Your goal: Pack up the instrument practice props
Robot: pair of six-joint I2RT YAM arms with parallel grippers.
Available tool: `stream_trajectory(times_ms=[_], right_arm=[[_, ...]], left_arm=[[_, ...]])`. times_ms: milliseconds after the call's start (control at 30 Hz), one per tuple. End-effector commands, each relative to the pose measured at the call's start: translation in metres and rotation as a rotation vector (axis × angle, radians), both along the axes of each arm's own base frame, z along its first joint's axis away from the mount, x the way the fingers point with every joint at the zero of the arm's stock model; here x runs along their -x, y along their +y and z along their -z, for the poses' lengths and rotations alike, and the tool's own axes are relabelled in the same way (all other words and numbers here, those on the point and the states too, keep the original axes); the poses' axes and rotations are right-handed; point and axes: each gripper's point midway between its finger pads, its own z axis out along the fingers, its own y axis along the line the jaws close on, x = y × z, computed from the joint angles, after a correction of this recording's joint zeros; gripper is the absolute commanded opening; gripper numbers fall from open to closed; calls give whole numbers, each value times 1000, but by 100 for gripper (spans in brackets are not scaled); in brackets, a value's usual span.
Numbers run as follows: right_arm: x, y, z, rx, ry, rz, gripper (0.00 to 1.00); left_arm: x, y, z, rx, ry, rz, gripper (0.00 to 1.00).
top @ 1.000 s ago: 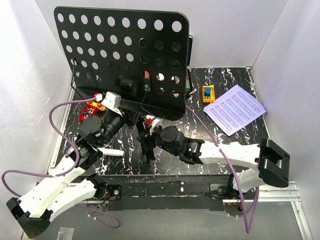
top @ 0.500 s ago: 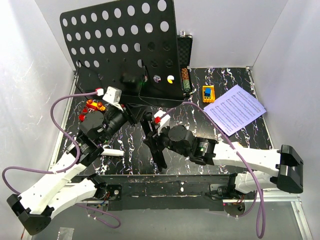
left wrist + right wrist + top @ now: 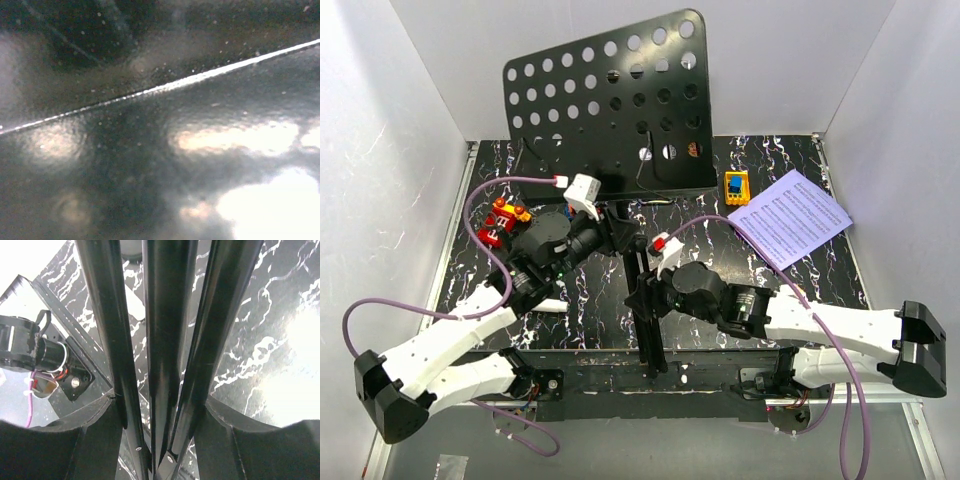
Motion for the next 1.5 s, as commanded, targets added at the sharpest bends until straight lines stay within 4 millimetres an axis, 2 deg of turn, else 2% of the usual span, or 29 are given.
stream_trajectory(times_ms=[0, 200, 367, 433, 633, 967, 1100, 1300, 1467], right_arm=[[12, 13, -67, -283, -12, -43, 1], [12, 8, -50, -265, 15, -20, 1], [11, 2, -53, -276, 34, -6, 1], [13, 0, -63, -301, 40, -8, 1], [14, -8, -96, -337, 20, -9, 1], [17, -13, -125, -390, 5, -15, 1], [23, -12, -131, -390, 25, -43, 1], [30, -10, -118, -384, 89, -59, 1], [36, -6, -108, -388, 164, -69, 1]], left_arm=[[-7, -10, -8, -39, -116, -18, 0], [-9, -27, 27, -79, -74, -22, 0], [-17, -28, 42, -100, -48, -66, 0], [-19, -29, 38, -96, -49, -75, 0], [-26, -26, 10, -67, -87, -112, 0], [-30, -21, -31, -11, -148, -151, 0], [-29, -21, -40, 1, -148, -149, 0], [-25, -25, -18, -22, -100, -132, 0], [-23, -31, 23, -75, -18, -116, 0]])
